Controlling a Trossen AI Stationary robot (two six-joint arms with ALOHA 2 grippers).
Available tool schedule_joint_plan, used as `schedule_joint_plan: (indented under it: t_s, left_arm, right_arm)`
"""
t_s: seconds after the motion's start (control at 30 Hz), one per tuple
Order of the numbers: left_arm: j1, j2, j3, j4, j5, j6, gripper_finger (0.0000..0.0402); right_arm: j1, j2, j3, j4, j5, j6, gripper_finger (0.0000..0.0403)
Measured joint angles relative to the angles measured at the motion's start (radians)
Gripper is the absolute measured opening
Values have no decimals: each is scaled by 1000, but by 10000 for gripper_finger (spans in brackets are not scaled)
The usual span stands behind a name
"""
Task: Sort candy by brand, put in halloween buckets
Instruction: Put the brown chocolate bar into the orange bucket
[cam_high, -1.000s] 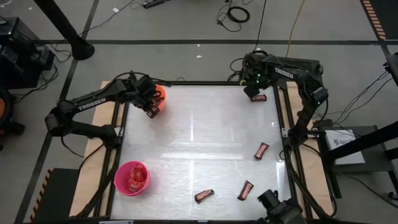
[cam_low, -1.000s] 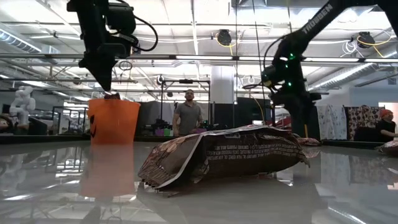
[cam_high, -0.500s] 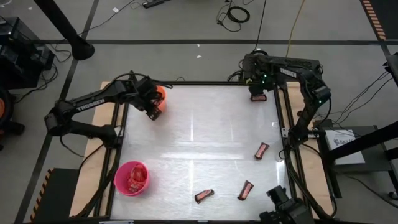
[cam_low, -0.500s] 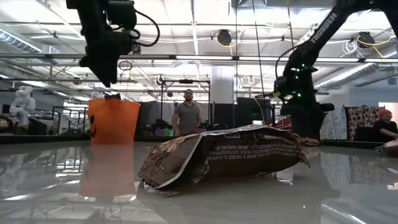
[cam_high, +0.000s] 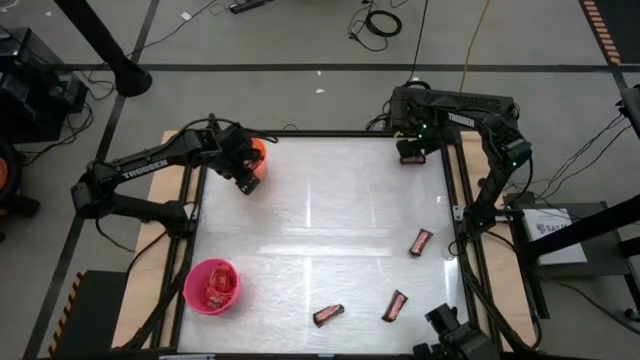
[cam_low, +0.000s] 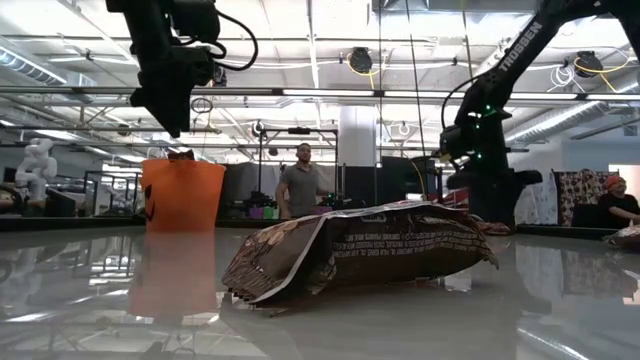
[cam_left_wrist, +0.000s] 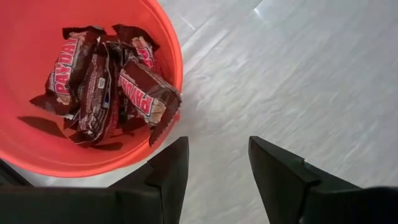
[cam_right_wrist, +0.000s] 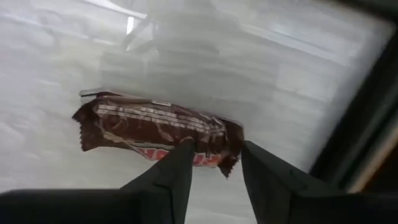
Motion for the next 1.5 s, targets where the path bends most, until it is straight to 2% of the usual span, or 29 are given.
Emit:
schedule_joint_plan:
  t_s: [0.23,0.47,0.6,0.7,0.77,0.87,0.97,1.1,1.17,1.27,1.5]
  left_arm:
    - [0,0,0,0,-13,27,176]
    - [0,0,0,0,-27,50,176]
    - [0,-7,0,1,-4,62,176]
    - [-13,-20,-1,24,47,109,176]
    - [-38,-32,-10,79,136,139,176]
    - [-87,-41,-34,196,304,144,176]
    - [-157,-41,-72,344,360,118,176]
    - [-249,-41,-166,591,359,75,176]
    - [-277,-41,-206,693,291,14,176]
    - [-302,-41,-256,789,169,-64,176]
    - [-326,-8,-328,963,119,-179,176]
  right_arm:
    - [7,-5,-40,43,-26,60,96]
    - [20,-7,-37,43,-16,48,11]
    - [36,-25,-5,16,-29,49,5]
    - [70,-70,25,22,-81,54,1]
    - [106,-103,31,57,-126,82,1]
    - [188,-161,31,140,-205,143,0]
    - [303,-200,31,227,-234,213,0]
    - [469,-230,31,343,-239,300,0]
    - [548,-235,31,397,-238,348,0]
    - [659,-235,31,486,-235,419,0]
    - [820,-235,32,630,-219,526,0]
